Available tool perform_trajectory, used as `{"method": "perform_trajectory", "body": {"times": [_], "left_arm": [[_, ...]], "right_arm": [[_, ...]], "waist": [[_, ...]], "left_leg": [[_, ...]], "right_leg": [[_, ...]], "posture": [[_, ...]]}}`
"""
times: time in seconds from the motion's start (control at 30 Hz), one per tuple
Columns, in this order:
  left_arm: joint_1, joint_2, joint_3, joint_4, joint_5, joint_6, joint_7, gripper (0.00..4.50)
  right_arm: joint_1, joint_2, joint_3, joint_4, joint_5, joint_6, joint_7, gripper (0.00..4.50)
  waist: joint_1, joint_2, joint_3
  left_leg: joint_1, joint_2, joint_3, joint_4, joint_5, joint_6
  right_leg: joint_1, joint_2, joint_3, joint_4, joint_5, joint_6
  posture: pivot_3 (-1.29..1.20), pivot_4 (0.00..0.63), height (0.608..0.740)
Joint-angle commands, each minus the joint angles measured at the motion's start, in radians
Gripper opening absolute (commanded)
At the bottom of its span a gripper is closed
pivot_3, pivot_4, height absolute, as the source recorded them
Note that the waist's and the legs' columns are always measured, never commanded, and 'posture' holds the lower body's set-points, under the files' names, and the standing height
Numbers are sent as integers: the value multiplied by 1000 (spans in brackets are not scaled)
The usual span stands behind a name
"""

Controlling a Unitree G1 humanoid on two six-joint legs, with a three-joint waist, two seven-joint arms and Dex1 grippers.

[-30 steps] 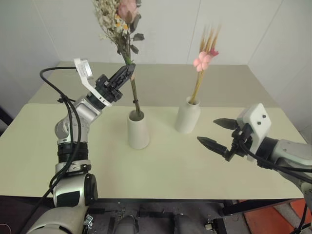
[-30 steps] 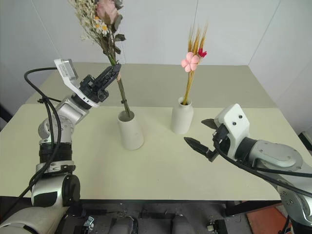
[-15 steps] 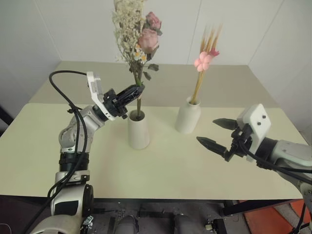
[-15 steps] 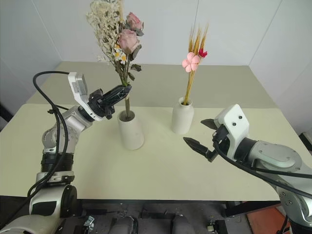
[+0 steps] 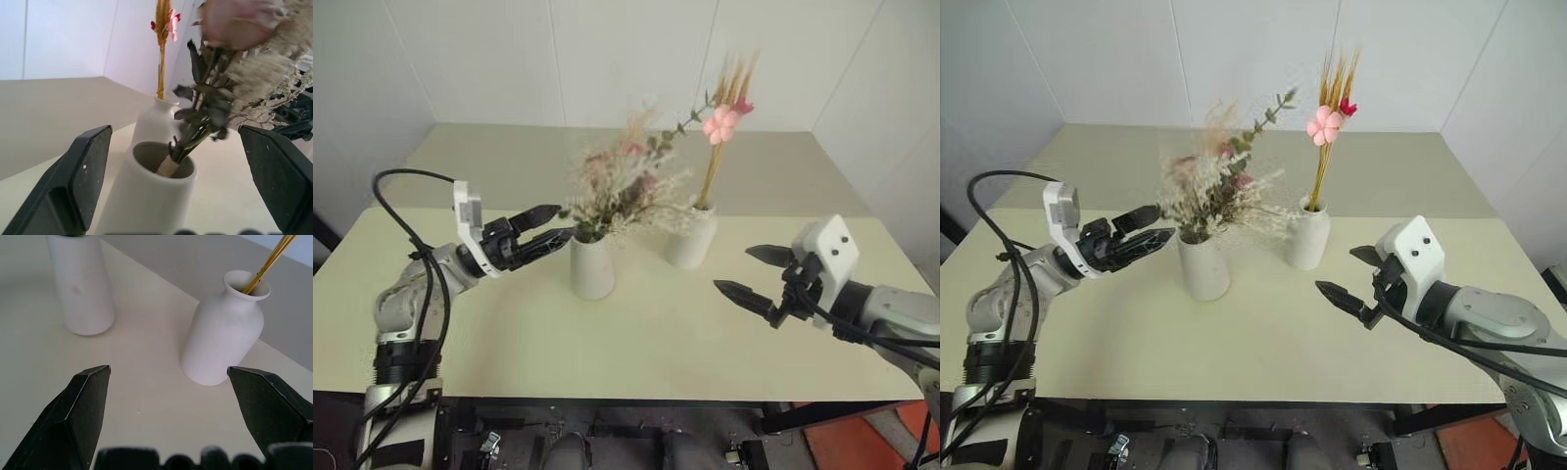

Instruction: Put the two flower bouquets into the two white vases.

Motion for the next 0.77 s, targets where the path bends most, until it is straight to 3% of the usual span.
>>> {"method": "perform_trajectory", "body": {"times": [0.03,0.2,0.5,0.77], "left_arm": [[15,41,51,-55,-5,-8,19,4486],[91,148,106,-114,6,-24,-13,4486],[241,372,255,-125,27,-56,-128,4486],[248,429,295,-87,47,-87,-152,4486]], "right_arm": [[1,-27,-50,4,-20,-38,22,4500],[56,-79,-146,39,-34,-58,102,4500],[259,-200,-460,198,-132,-188,404,4500],[325,-261,-584,396,-292,-379,554,4500]], "waist": [[1,0,0],[1,0,0],[2,0,0],[1,0,0]], "left_leg": [[0,0,0,0,0,0],[-1,0,0,0,0,0],[2,2,2,-1,0,0],[3,2,4,-1,0,0]], "right_leg": [[0,0,0,0,0,0],[-1,0,0,0,0,0],[1,0,0,-1,-3,1],[1,0,0,-1,-6,3]], "posture": [[0,150,740],[0,150,740],[0,150,740],[0,150,740]]}}
